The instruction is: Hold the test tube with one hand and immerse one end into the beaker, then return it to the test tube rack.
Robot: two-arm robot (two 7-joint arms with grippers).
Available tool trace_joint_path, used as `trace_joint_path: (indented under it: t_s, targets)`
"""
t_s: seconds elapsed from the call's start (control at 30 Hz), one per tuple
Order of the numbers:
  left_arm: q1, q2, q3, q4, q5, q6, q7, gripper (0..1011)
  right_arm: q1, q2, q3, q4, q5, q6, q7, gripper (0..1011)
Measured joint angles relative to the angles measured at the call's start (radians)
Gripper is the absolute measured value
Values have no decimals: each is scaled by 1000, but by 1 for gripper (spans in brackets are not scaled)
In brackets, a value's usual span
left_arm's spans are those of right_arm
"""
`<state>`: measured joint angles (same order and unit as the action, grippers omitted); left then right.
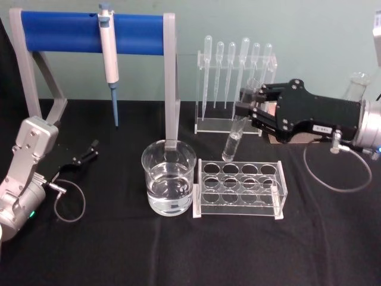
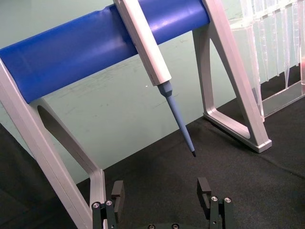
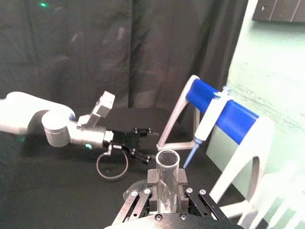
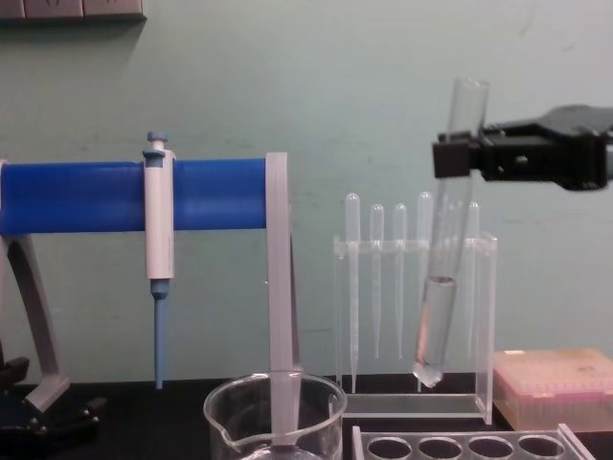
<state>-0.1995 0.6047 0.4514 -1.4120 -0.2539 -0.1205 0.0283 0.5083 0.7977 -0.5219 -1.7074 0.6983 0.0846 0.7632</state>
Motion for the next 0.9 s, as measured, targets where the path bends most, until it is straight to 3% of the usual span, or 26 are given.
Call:
trace_joint_path:
  t_s: [0.23, 0.57, 0.9]
  targets:
    - [0, 0, 0, 0, 0, 0, 0, 1000, -35, 12, 9, 11, -18, -35, -6, 241]
    - [0, 0, 0, 0, 0, 0, 0, 1000, -46, -20, -4, 61, -64, -52, -9, 241]
    - [0, 0, 0, 0, 0, 0, 0, 1000, -54, -41, -8, 95, -82, -56, -6, 241]
